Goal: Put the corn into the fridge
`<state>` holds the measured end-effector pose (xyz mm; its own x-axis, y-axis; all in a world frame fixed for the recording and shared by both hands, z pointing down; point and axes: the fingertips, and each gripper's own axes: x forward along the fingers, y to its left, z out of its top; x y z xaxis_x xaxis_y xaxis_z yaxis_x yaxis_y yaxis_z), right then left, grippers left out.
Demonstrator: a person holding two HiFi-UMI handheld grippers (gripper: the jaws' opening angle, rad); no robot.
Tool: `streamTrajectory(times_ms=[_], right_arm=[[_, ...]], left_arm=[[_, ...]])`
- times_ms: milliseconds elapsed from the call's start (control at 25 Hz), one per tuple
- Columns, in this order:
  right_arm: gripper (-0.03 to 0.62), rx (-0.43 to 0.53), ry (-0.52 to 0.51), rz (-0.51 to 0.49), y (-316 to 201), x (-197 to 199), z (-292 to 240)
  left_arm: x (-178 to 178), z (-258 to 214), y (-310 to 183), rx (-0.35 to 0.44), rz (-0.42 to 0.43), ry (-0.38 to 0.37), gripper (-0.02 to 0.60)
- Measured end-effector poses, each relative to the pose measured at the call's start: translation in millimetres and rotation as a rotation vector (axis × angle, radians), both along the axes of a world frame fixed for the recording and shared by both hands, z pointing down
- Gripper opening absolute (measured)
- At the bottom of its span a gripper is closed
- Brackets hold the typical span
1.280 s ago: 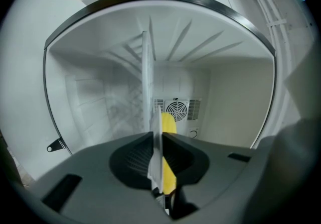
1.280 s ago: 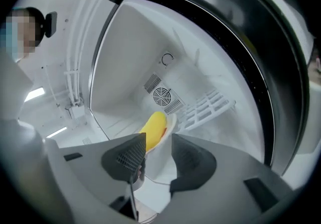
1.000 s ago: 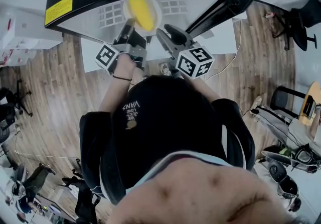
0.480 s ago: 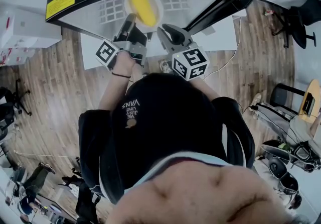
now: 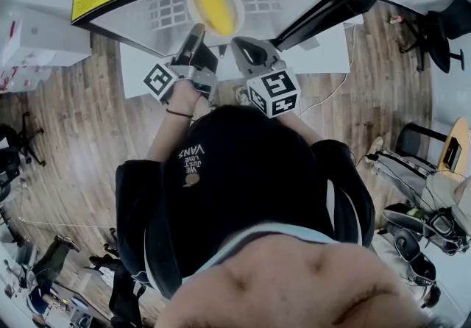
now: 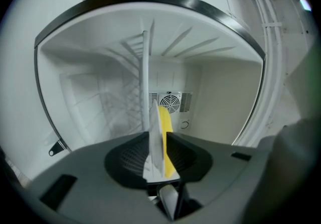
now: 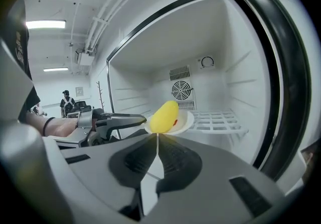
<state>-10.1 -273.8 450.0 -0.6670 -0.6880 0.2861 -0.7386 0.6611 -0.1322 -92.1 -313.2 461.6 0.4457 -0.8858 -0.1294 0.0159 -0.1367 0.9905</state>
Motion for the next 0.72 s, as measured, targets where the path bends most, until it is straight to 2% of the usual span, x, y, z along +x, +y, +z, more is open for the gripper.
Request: streamTrajectory(times_ms=[120,560,720], right_arm=[[0.02,-0.003,0.006,0.0,0.3,-1.7,1.2],[0.02,-0.004,0.0,0.008,-5.3,-1.4,1.5],[0.02,-0.008,-0.005,0.01,-7.6,-1.0,2.9]], left_arm=[[-2.7,2.8,5.7,0.009,0.007,-0.041,0.087],[-8.3,-5.3,17.8,0.117,0.016,-0.247,0.087],[-4.6,-6.4,20.5,0.137,0.035,-0.298,0.084]])
